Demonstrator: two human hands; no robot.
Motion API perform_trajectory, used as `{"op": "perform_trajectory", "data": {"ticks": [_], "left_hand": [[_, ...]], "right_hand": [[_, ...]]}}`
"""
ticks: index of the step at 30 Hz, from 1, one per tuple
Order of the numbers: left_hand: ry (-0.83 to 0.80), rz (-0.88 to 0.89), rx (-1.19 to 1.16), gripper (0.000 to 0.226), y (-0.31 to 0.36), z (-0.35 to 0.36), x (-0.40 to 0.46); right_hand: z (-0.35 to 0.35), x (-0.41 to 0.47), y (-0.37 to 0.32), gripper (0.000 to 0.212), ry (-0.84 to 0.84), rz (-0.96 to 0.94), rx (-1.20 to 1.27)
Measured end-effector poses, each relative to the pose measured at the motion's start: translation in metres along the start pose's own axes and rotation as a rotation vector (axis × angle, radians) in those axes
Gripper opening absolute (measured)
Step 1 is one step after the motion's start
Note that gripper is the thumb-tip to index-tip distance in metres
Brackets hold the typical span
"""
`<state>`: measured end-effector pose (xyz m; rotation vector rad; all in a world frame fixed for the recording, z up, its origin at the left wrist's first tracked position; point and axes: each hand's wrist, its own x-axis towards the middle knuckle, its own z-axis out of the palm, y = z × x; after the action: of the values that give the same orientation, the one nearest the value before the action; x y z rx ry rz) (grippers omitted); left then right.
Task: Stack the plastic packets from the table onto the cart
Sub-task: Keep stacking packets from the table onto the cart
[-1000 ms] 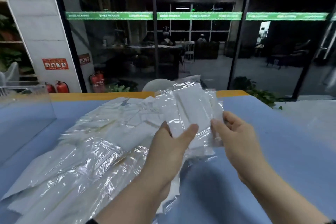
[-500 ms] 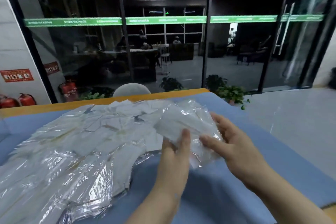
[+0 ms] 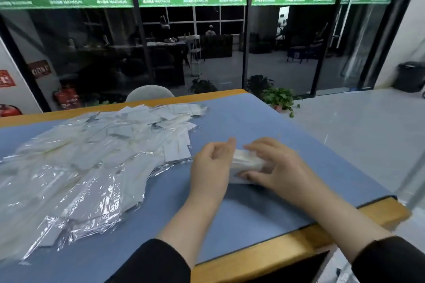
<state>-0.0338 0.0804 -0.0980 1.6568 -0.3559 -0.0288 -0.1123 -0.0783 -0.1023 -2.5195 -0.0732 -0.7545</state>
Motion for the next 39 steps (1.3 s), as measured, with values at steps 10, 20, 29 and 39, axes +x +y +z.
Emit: {"op": "perform_trajectory", "data": {"ticks": [10, 20, 29, 39], "left_hand": [[0.051, 0.007, 0.012, 0.029, -0.009, 0.014, 0.007], [0.118, -0.035, -0.036, 0.045, -0.015, 0.012, 0.011], [0.099, -0.012, -0.026, 0.034, -0.017, 0.012, 0.013], [0.080, 0.040, 0.020, 0.018, -0.019, 0.014, 0.014]], "right_hand": [[0.014, 0.002, 0.004, 0.064, 0.155, 0.004, 0.109], [0.019, -0.001, 0.006, 0.049, 0.171, 0.195, 0.299], [0.012, -0.006, 0.006, 0.060, -0.003, 0.230, 0.293], [0.009, -0.010, 0.004, 0.046, -0.056, 0.206, 0.292]]}}
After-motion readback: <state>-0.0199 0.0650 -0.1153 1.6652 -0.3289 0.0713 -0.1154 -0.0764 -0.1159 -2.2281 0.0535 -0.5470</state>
